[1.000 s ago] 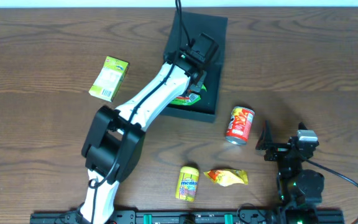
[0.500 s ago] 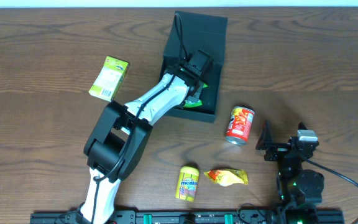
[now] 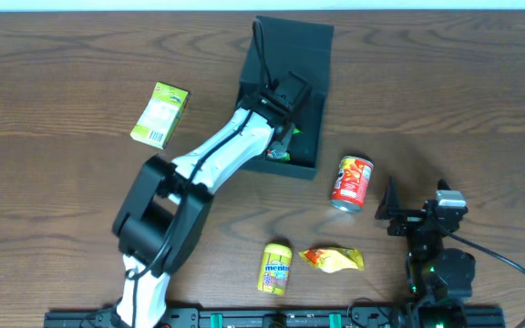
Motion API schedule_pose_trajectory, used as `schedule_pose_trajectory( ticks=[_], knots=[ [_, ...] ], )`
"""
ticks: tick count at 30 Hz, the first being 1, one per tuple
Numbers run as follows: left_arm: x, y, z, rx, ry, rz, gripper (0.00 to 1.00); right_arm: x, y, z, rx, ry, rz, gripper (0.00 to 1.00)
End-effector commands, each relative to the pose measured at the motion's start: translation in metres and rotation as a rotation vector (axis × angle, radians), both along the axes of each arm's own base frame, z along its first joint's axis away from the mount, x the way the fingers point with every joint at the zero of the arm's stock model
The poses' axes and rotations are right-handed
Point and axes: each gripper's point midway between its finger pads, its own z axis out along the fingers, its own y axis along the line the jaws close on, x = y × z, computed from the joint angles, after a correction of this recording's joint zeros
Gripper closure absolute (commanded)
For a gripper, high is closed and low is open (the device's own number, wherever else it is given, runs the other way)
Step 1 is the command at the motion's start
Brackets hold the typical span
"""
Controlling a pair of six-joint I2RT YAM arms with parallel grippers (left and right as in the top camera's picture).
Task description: Pack container
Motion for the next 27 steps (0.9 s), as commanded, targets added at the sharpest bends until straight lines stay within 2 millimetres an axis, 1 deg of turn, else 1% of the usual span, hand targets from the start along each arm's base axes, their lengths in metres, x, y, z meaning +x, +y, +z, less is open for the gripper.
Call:
schedule_pose_trajectory(
  ticks=[1, 2, 3, 5, 7, 11, 15, 20, 24, 27],
  knots=[
    [0.007, -0.018, 0.047, -0.094, -0.091, -0.027, 0.94, 0.000, 0.002, -0.002, 0.007, 0.006, 0.007, 0.01],
    [0.007, -0.022, 0.046, -0.106, -0.091, -0.033, 0.94, 0.000, 0.002, -0.002, 0.007, 0.006, 0.007, 0.01],
    [0.007, -0.030, 0.041, -0.128, -0.083, -0.049, 0.94, 0.000, 0.002, -0.002, 0.007, 0.005, 0.007, 0.01],
    [0.008, -0.040, 0.033, -0.151, -0.077, -0.064, 0.94, 0.000, 0.002, -0.002, 0.007, 0.006, 0.007, 0.01],
    [0.009, -0.050, 0.020, -0.163, -0.068, -0.079, 0.94, 0.000, 0.002, -0.002, 0.007, 0.005, 0.007, 0.01],
    [0.000, -0.063, -0.009, -0.163, -0.011, -0.110, 0.94, 0.000, 0.002, -0.002, 0.007, 0.006, 0.007, 0.01],
    [-0.006, -0.064, -0.035, -0.135, 0.035, -0.116, 0.94, 0.000, 0.002, -0.002, 0.007, 0.006, 0.007, 0.01],
    [-0.008, -0.064, -0.049, -0.119, 0.057, -0.113, 0.94, 0.000, 0.002, -0.002, 0.007, 0.006, 0.007, 0.01],
    [-0.006, -0.064, -0.049, -0.113, 0.042, -0.116, 0.94, 0.000, 0.002, -0.002, 0.007, 0.005, 0.007, 0.01],
    [0.002, -0.052, -0.047, -0.046, -0.005, -0.085, 0.94, 0.000, 0.002, -0.002, 0.007, 0.006, 0.007, 0.01]
  ],
)
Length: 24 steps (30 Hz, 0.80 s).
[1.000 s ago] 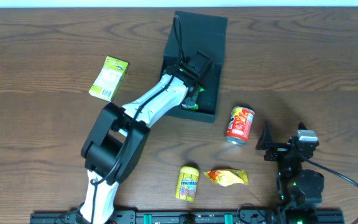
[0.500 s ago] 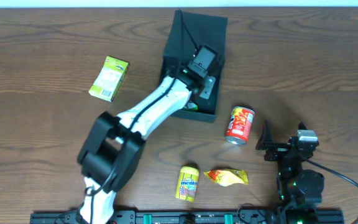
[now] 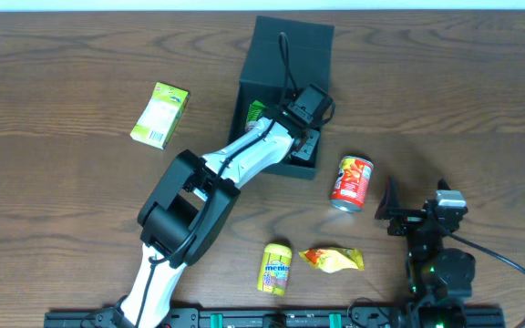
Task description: Pack container
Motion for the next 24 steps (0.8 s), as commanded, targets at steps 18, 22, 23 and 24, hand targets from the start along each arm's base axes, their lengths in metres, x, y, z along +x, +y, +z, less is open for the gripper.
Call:
schedule_pose_trajectory(
  ticks=[18, 22, 23, 24],
  knots=[
    [0.026, 0.067, 0.006, 0.344, -0.164, 0.098, 0.94, 0.000, 0.002, -0.002, 0.007, 0.006, 0.008, 0.01],
    [0.027, 0.068, 0.008, 0.348, -0.169, 0.101, 0.94, 0.000, 0.002, -0.002, 0.007, 0.006, 0.008, 0.01],
    [0.026, 0.067, 0.009, 0.342, -0.167, 0.100, 0.94, 0.000, 0.002, -0.002, 0.007, 0.006, 0.008, 0.01],
    [0.025, 0.064, 0.011, 0.327, -0.160, 0.093, 0.94, 0.000, 0.002, -0.002, 0.007, 0.006, 0.008, 0.01]
  ],
)
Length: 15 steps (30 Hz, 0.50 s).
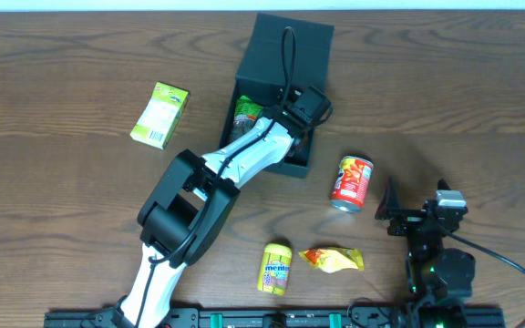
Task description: Pack container
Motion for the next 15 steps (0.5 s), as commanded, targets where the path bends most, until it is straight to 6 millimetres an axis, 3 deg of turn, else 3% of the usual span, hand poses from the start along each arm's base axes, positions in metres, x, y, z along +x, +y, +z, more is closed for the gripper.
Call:
schedule_pose_trajectory(
  ticks=[1, 4, 9, 15],
  knots=[
    [0.003, 0.004, 0.005, 0.005, -0.002, -0.003, 0.94, 0.000, 0.002, -0.002, 0.007, 0.006, 0.008, 0.01],
    [0.000, -0.008, 0.028, -0.068, -0.009, -0.026, 0.94, 0.000, 0.002, -0.002, 0.007, 0.006, 0.008, 0.01],
    [0.006, -0.003, 0.072, -0.103, -0.096, -0.010, 0.94, 0.000, 0.002, -0.002, 0.007, 0.005, 0.008, 0.01],
    [0.024, 0.017, 0.066, -0.123, -0.097, 0.044, 0.94, 0.000, 0.002, -0.002, 0.007, 0.006, 0.008, 0.01]
  ],
)
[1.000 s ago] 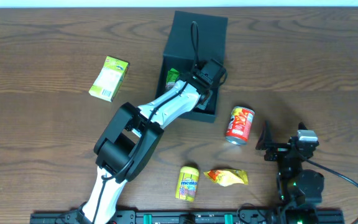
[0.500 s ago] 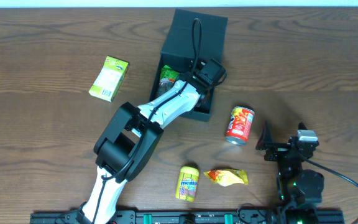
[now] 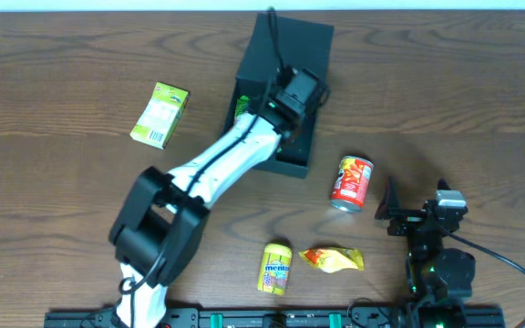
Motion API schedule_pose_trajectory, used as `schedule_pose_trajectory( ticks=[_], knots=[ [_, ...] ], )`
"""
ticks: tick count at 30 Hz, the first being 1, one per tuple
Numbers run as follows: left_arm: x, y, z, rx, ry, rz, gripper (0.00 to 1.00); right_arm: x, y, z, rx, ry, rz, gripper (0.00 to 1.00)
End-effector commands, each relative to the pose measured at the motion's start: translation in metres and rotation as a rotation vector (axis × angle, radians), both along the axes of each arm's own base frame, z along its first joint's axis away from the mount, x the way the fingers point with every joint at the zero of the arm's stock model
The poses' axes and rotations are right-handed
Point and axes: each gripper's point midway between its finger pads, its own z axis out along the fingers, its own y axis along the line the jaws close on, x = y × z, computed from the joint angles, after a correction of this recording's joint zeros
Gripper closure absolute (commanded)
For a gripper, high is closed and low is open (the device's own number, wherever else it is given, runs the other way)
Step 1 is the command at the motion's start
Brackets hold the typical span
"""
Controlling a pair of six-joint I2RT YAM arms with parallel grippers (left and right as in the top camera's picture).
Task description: Pack container
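Note:
The black container [image 3: 313,55] stands open at the back middle of the table. My left arm reaches up from the lower left, and my left gripper [image 3: 287,107] hangs over the container's inside, its fingers pointing down and hidden by the wrist. A sliver of a green packet [image 3: 241,104] shows inside the container at its left wall. On the table lie a green carton [image 3: 160,115], a red can [image 3: 351,181], a yellow Mentos tube [image 3: 276,268] and a yellow snack packet [image 3: 333,260]. My right gripper [image 3: 390,202] rests folded at the front right, holding nothing.
The table's front rail [image 3: 272,319] runs along the bottom edge. The red can lies close to the container's right front corner and to my right arm.
My left gripper has shifted slightly toward the back of the container. The green packet inside shows less, only a strip at the left wall. The right arm has not moved.
First my left gripper was at the container's front edge with a green packet at its fingers. Then it stood further right over the container, with the packet lying inside at the left. The packet stays there now, and the gripper has moved back over the container.

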Motion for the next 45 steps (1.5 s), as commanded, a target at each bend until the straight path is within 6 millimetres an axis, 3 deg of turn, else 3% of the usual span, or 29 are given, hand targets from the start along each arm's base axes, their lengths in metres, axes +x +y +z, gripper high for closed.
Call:
schedule_pose_trajectory(
  ticks=[1, 10, 17, 32, 35, 38, 45],
  knots=[
    [0.012, 0.016, -0.009, 0.001, 0.017, 0.027, 0.94, 0.000, 0.002, -0.002, 0.007, 0.006, 0.008, 0.01],
    [0.023, 0.011, -0.022, -0.076, 0.037, 0.018, 0.94, 0.000, 0.002, -0.002, 0.007, 0.006, 0.008, 0.01],
    [0.018, 0.006, -0.068, -0.065, 0.125, 0.002, 0.94, 0.000, 0.002, -0.002, 0.007, 0.006, 0.008, 0.01],
    [0.005, -0.005, -0.115, -0.030, 0.197, -0.024, 0.94, 0.000, 0.002, -0.002, 0.007, 0.006, 0.008, 0.01],
    [0.003, -0.009, -0.109, -0.032, 0.190, -0.036, 0.94, 0.000, 0.002, -0.002, 0.007, 0.006, 0.008, 0.01],
    [0.004, -0.010, -0.090, -0.040, 0.163, -0.038, 0.94, 0.000, 0.002, -0.002, 0.007, 0.005, 0.008, 0.01],
    [0.012, 0.014, -0.015, 0.023, 0.014, 0.027, 0.94, 0.000, 0.002, -0.002, 0.007, 0.006, 0.008, 0.01]
  ],
)
